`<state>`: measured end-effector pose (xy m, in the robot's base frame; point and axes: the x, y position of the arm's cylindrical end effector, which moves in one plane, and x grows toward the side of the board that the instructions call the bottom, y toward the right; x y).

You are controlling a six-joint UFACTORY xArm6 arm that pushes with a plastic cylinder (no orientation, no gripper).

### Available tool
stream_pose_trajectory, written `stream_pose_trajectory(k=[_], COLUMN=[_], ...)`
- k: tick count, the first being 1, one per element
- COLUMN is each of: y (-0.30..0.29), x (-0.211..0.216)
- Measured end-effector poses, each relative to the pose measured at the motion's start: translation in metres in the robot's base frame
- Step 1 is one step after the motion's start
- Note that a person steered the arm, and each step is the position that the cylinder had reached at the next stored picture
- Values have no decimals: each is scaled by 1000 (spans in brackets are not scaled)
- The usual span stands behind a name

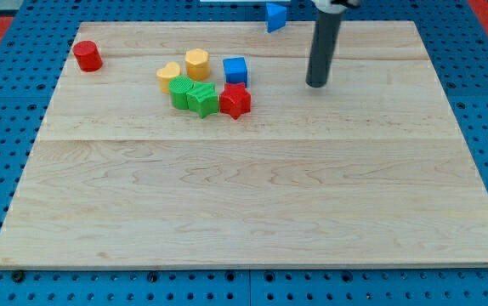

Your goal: Move red circle towards up

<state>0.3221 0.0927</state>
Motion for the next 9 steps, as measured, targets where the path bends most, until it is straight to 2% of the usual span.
stream_pose_trajectory(k=[2, 3, 4, 5, 6, 7, 8, 9], y=[-47, -94, -110, -111, -83, -123, -222, -293], x=[6, 5, -17, -39, -56, -91, -101, -101])
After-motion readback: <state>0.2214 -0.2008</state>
